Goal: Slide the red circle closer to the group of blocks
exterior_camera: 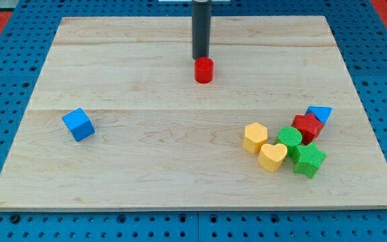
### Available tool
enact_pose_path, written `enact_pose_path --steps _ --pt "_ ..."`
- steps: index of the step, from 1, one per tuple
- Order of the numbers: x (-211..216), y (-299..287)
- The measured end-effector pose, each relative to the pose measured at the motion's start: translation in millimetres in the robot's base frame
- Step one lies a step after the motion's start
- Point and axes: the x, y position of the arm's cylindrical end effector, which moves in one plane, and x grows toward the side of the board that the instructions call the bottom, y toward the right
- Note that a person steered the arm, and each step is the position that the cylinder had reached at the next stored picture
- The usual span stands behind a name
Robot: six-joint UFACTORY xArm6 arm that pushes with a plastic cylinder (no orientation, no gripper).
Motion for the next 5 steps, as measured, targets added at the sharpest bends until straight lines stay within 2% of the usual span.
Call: enact_pose_path --steps 2,3,5 --pt "12.5 -21.8" --pt "30.0 -3.6" --pt "35.3 40.1"
